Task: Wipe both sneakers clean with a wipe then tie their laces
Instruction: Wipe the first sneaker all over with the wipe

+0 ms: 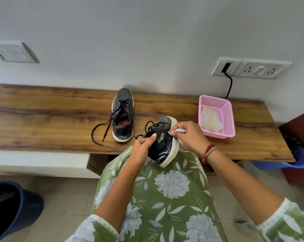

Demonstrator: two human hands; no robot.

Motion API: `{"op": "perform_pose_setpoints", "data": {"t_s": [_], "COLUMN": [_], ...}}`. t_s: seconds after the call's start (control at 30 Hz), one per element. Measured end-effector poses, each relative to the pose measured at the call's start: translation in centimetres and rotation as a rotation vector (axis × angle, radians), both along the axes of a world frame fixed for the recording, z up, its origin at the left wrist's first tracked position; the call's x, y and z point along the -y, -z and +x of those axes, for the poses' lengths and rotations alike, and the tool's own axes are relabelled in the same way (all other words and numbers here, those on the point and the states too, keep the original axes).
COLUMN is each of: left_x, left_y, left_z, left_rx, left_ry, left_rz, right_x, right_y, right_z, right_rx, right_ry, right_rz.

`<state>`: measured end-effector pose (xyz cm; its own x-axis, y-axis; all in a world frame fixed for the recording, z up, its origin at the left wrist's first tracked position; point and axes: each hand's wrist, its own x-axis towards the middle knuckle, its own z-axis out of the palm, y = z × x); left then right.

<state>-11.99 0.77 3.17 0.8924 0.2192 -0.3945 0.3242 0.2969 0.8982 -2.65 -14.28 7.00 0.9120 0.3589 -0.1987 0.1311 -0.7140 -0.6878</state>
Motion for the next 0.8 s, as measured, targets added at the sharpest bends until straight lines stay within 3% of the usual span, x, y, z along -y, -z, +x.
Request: {"op": "perform_pose_setpoints", "data": {"t_s": [0.13,0.3,0.43,0.63,0.73,0.8], "left_x": [-0.2,-0.5,-0.3,-0.3,-0.4,-0.2], "left_y": [0.0,0.2,0.1,0.2,0.2,0.1], "left_z": [0.2,0.0,0.2,0.3,0.0,0.1], "left_rx": [0.006,0.011,0.001,0.02,0.008,0.001], "left_ry": [0.01,0.034,0.037,0.031,0.035,0.029], "left_rz": [-0.027,-0.023,-0.001,-0.012,0.004,0.022], "right_x": [-0.1,0.6,0.5,-0.5,0.1,0.4], "right_y": [-0.8,-2.6,-1.4,-1.9,-2.5,-2.5], "right_z": [-1.1,-1.6,-0.3,-3.8,-4.0,-2.8], "right_rx": [0.042,-0.113,0.015,0.176,0.078,-0.012], "right_ry": [-0.01,-0.122,0.045,-0.085,-0.139,-0.05], "right_rz": [-0.012,0.064,-0.004,-0.079,-0.056,0.024]}}
